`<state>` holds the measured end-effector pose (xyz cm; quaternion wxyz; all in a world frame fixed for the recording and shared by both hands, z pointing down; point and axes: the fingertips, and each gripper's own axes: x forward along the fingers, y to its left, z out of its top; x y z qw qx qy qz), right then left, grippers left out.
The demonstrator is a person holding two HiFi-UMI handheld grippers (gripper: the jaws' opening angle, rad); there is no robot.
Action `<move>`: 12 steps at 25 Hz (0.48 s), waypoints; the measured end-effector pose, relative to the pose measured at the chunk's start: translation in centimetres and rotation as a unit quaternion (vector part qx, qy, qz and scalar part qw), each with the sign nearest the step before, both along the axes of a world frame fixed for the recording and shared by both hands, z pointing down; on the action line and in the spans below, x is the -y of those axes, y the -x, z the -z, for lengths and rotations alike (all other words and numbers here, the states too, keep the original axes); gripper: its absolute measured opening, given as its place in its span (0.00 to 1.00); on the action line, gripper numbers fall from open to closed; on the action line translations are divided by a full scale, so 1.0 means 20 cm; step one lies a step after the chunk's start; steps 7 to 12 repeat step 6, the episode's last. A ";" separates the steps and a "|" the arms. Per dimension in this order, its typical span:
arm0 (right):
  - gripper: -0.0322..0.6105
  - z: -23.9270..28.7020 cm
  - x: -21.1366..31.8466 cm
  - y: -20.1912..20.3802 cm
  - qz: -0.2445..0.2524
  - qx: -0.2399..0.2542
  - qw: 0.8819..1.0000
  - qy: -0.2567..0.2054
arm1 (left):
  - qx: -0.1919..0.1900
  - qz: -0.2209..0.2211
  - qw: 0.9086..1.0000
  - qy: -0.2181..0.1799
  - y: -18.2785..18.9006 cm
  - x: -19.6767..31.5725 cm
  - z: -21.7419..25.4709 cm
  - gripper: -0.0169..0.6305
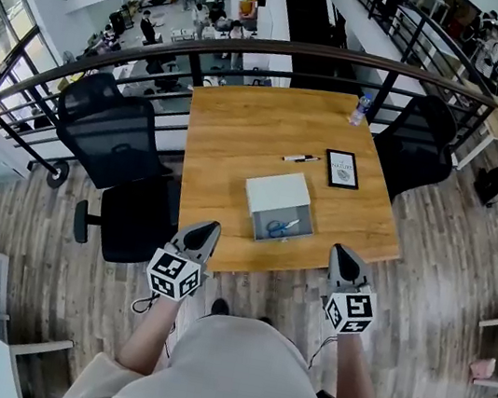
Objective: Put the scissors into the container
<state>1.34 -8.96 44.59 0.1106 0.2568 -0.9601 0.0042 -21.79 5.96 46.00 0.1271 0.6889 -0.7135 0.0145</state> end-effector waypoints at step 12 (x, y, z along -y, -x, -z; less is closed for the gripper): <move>0.05 -0.01 0.00 0.02 0.000 -0.005 1.000 -0.001 | 0.000 -0.003 1.000 -0.003 0.01 0.00 0.01 0.02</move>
